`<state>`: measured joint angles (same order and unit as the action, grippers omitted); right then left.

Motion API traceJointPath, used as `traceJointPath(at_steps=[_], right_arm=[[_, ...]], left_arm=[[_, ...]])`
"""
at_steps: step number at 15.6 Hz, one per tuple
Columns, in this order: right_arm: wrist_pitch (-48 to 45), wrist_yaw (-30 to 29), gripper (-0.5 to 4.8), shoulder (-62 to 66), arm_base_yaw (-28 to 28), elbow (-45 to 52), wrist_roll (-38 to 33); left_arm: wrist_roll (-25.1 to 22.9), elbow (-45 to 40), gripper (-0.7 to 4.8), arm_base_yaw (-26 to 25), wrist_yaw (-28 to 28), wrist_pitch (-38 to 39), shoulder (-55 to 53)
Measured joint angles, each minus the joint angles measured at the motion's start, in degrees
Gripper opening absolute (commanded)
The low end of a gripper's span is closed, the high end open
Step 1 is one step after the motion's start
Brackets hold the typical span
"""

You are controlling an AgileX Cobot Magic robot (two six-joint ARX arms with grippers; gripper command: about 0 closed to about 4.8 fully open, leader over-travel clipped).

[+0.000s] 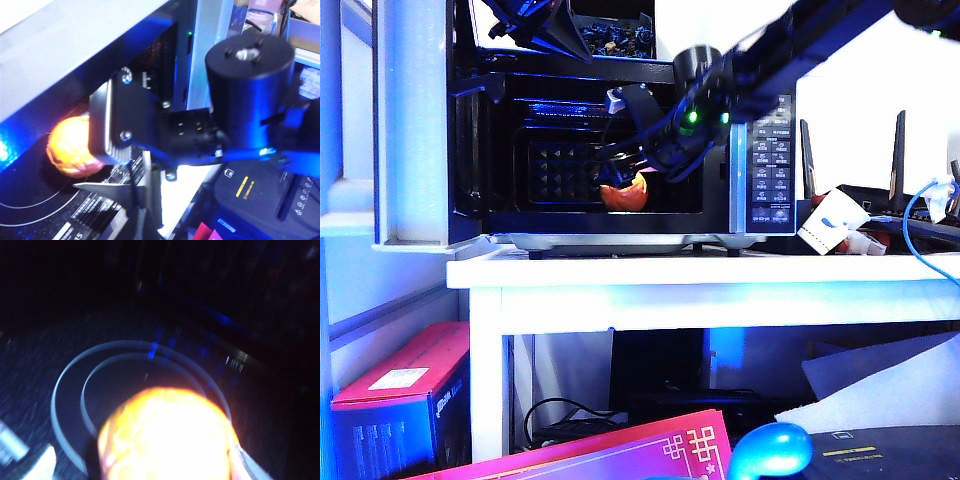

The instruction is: Open the microwave door, place the orange inside the microwave, then close the microwave door.

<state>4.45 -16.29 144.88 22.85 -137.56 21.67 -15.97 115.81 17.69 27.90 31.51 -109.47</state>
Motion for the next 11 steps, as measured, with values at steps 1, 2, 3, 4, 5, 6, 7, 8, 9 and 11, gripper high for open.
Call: traceJointPath(at_steps=[1, 2, 3, 4, 5, 6, 7, 8, 9, 11], right_arm=[[3.45, -0.02, 4.79, -0.74, 0.00, -0.04, 0.00], [7.91, -0.09, 4.79, -1.60, 0.07, -0.07, 0.00], [12.07, -0.13, 4.79, -2.27, 0.22, -0.07, 0.00], [18.36, -0.15, 4.79, -3.34, 0.39, -0.04, 0.00], [22.36, -0.15, 4.79, -4.33, 0.55, -0.02, 0.02], [25.97, -0.09, 4.79, -5.49, 0.85, -0.02, 0.04], [28.74, -0.17, 4.79, -6.49, 1.07, -0.04, 0.04], [31.89, -0.15, 4.79, -7.63, 1.46, -0.04, 0.04], [34.23, 0.09, 4.79, -8.63, 1.64, -0.04, 0.04], [33.44, 0.31, 4.79, -9.86, 1.75, -0.07, 0.04]], left_arm=[[0.02, 0.00, -0.05, 0.00, 0.00, 0.00, 0.00], [0.02, 0.00, -0.05, 0.00, 0.00, -0.02, 0.00], [0.15, 0.00, -0.05, 0.00, 0.00, -0.02, -0.02], [0.17, 0.00, -0.05, 0.00, 0.00, -0.02, -0.02], [0.17, 0.00, -0.05, 0.00, 0.02, -0.02, -0.02], [0.20, 0.00, -0.05, 0.00, 0.02, -0.02, -0.02], [0.20, 0.00, -0.05, 0.00, 0.02, 0.00, -0.02], [0.20, 0.00, -0.05, 0.00, 0.04, -0.02, 0.00], [0.20, 0.00, -0.05, 0.00, 0.02, 0.02, -0.02], [0.20, 0.00, -0.05, 0.00, 0.02, 0.07, -0.02]])
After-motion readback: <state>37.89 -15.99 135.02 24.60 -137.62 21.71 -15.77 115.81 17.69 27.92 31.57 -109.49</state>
